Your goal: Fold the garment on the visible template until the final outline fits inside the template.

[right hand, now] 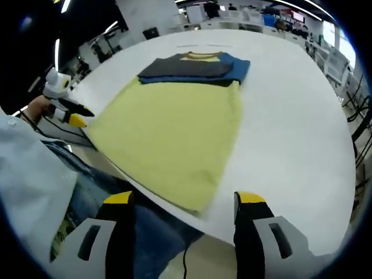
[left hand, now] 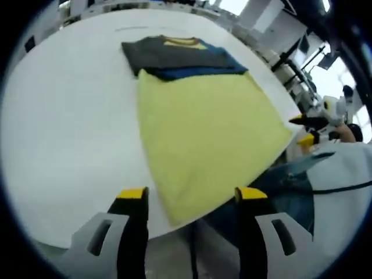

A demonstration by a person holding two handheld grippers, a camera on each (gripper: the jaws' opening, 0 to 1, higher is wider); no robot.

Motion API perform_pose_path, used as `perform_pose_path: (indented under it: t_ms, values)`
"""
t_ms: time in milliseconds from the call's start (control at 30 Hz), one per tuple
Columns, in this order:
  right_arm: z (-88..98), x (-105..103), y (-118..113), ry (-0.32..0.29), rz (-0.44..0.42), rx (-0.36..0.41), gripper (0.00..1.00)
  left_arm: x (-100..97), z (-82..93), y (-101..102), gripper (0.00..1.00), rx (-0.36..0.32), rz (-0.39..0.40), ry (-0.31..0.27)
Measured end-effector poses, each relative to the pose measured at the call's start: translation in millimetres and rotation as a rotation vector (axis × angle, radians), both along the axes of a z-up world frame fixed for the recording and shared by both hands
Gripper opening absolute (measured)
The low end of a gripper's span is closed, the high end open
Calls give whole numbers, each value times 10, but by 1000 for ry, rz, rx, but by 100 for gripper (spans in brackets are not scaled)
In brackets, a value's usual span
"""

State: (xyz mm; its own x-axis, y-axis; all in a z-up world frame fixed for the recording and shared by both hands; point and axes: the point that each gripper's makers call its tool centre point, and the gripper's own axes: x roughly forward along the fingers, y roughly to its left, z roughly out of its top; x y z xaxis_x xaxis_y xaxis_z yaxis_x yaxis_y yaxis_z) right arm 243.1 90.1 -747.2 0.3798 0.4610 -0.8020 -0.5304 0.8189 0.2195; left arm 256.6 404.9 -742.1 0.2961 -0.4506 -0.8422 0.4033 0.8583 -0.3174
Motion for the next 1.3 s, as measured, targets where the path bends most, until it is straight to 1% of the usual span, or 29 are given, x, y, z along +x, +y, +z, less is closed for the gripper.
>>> perform_pose_path:
  t_ms: [67,133,167,267,400,500,633,800,933,1033,1167,1233,1300]
  values:
    - [-14,-17,0,7,4,5,65,-16,-10,7,54,4,-3,8]
    - [-41,-45,-15,27,-1,5,61,-26,-22,14,53,7,-4,13]
    - [-48,-43,-22,25,-5,6,60,-31,-28,18,53,9,-2,17]
    - [-54,-43,-41,24,-17,4,61,-43,-42,27,51,13,1,24]
    - [-74,-59,-57,31,-18,2,60,-61,-78,68,52,31,16,41]
    - [-94,-68,-68,34,-22,-4,60,-85,-89,76,50,33,12,51]
    - [-136,-77,-93,46,-31,-13,59,-113,-104,83,48,29,13,64]
    - [-133,-55,-114,43,-40,-14,55,-129,-129,104,46,40,10,75]
    - [-133,-55,-103,47,-33,-14,54,-128,-132,96,43,33,11,81]
    - [-135,-48,-84,52,-34,-6,51,-140,-136,93,41,32,8,91]
    - [-155,-21,-96,50,-42,-10,40,-139,-142,100,38,33,13,94]
    - [-165,12,-125,41,-65,-5,36,-147,-145,104,36,30,15,100]
    - [-162,16,-131,41,-79,2,34,-162,-148,108,34,33,14,103]
